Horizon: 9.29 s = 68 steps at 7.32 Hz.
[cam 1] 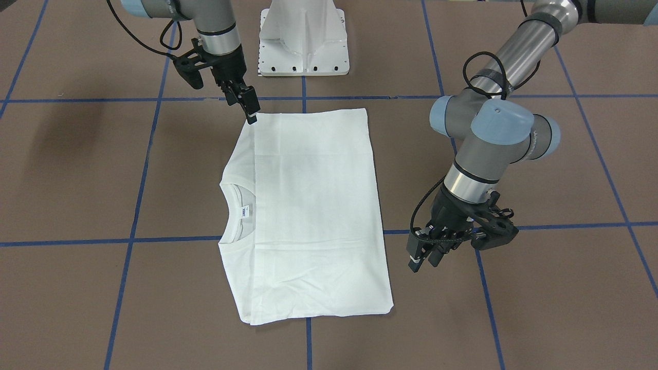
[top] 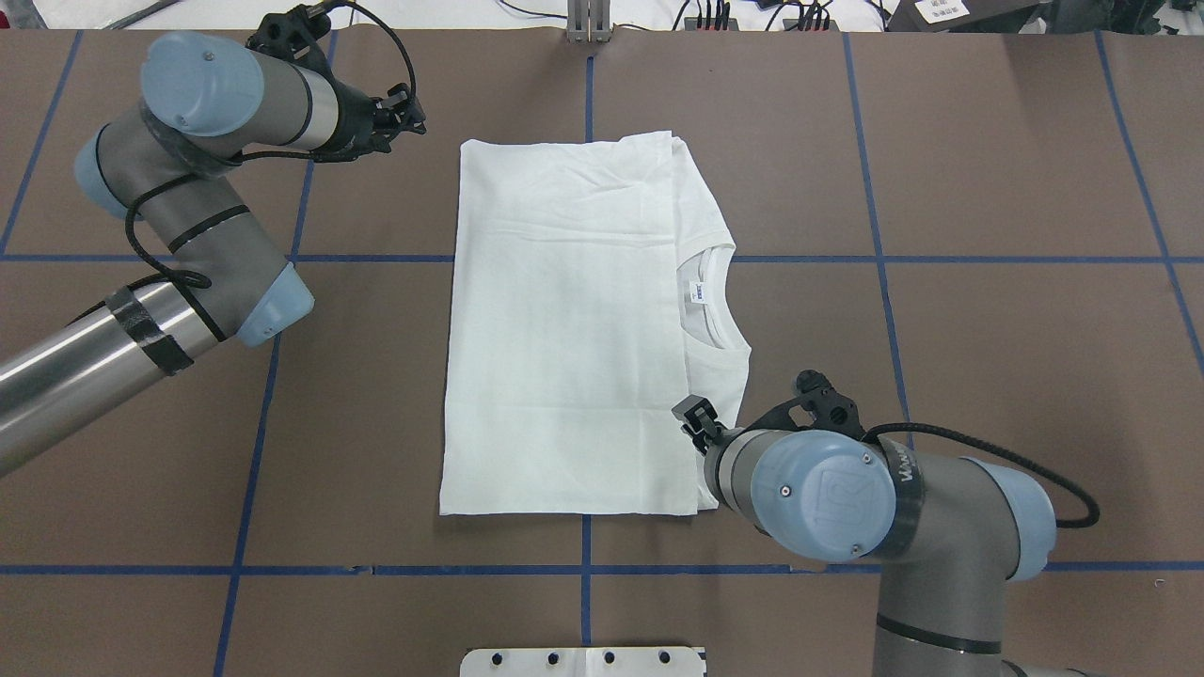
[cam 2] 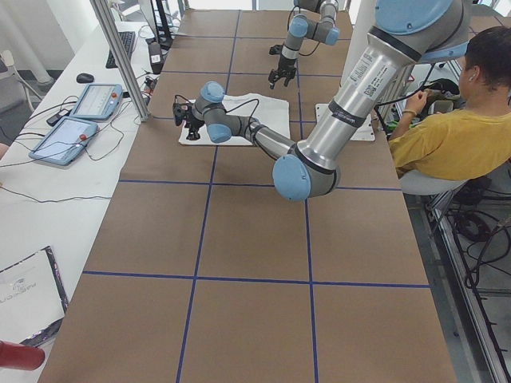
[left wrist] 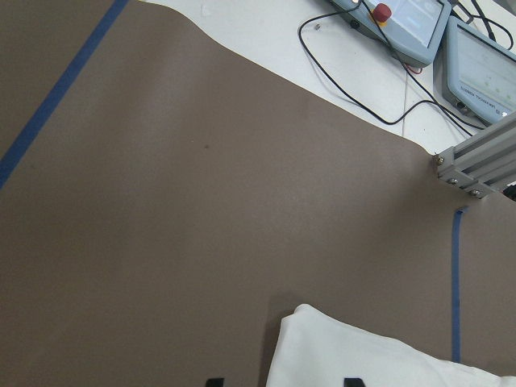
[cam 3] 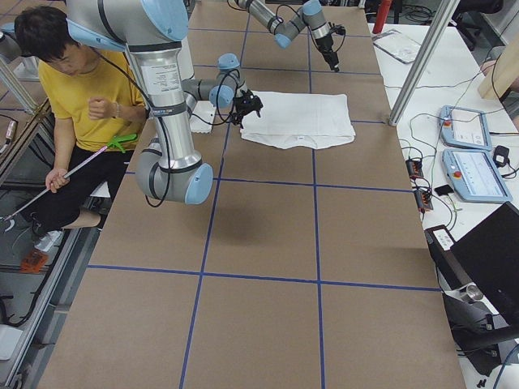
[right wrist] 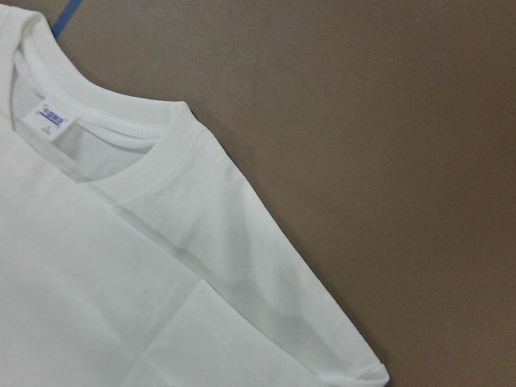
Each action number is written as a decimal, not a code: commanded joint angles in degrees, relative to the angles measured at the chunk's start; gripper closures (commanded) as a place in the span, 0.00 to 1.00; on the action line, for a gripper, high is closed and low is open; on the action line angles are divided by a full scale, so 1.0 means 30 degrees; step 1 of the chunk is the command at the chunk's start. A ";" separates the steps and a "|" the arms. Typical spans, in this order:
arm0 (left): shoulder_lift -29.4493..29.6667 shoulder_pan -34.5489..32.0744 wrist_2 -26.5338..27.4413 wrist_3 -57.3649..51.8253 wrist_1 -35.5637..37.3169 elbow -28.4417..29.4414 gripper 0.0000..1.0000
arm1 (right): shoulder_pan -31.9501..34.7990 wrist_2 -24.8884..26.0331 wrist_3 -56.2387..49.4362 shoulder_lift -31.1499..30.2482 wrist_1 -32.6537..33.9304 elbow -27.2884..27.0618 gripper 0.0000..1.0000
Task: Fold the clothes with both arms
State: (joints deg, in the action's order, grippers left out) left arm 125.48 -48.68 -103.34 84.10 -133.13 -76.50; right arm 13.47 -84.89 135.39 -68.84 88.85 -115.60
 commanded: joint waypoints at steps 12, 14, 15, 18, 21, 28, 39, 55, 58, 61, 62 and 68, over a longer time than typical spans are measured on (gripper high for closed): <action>-0.0546 -0.0004 0.0053 0.0120 -0.0008 -0.0719 0.42 | -0.0974 0.0611 0.1861 0.1005 0.0001 0.2381 0.42; -0.0635 -0.0004 0.0053 0.0150 -0.0008 -0.0925 0.42 | -0.1004 0.0611 0.1861 0.0947 0.0001 0.2381 0.43; -0.0664 -0.0004 0.0024 0.0179 -0.0008 -0.0926 0.42 | -0.0975 0.0611 0.1861 0.0946 0.0001 0.2323 0.43; -0.0665 -0.0004 0.0053 0.0238 -0.0008 -0.0926 0.42 | -0.0945 0.0611 0.1861 0.0830 0.0030 0.2235 0.38; -0.0665 -0.0004 0.0082 0.0238 -0.0008 -0.0926 0.42 | -0.1062 0.0582 0.1861 0.0829 0.0411 0.2293 0.34; -0.0665 -0.0004 0.0083 0.0267 -0.0008 -0.0926 0.42 | -0.1121 0.0464 0.2505 0.0829 0.0411 0.2235 1.00; -0.7695 1.1639 0.6836 1.1567 0.2509 -1.1766 0.42 | -0.1091 -0.0121 0.2156 0.0097 0.1905 0.0360 1.00; -0.7755 1.4000 0.7817 1.3246 0.4445 -1.1763 1.00 | -0.1062 -0.0561 0.2154 0.0156 0.2052 -0.0109 1.00; -0.8599 1.4087 0.7701 1.3681 0.4969 -1.4333 1.00 | -0.1236 -0.0532 0.2446 0.0097 0.2750 -0.1041 1.00; -0.9483 1.5229 0.7671 1.5205 0.7338 -1.8230 1.00 | -0.1999 -0.0532 0.2972 -0.0458 0.4216 -0.3557 1.00; -0.9338 1.5201 0.7670 1.5296 0.7374 -1.8762 1.00 | -0.1884 -0.0532 0.2974 -0.0460 0.4481 -0.4262 1.00; -0.5184 0.8825 0.5007 0.8043 0.8225 -1.4329 1.00 | 0.4406 -0.3896 -0.1937 0.2380 0.3087 -0.0441 1.00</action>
State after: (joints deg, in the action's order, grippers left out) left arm 106.61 -17.65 -86.53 113.01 -108.60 -124.71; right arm 22.88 -94.64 133.39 -63.51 100.59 -121.20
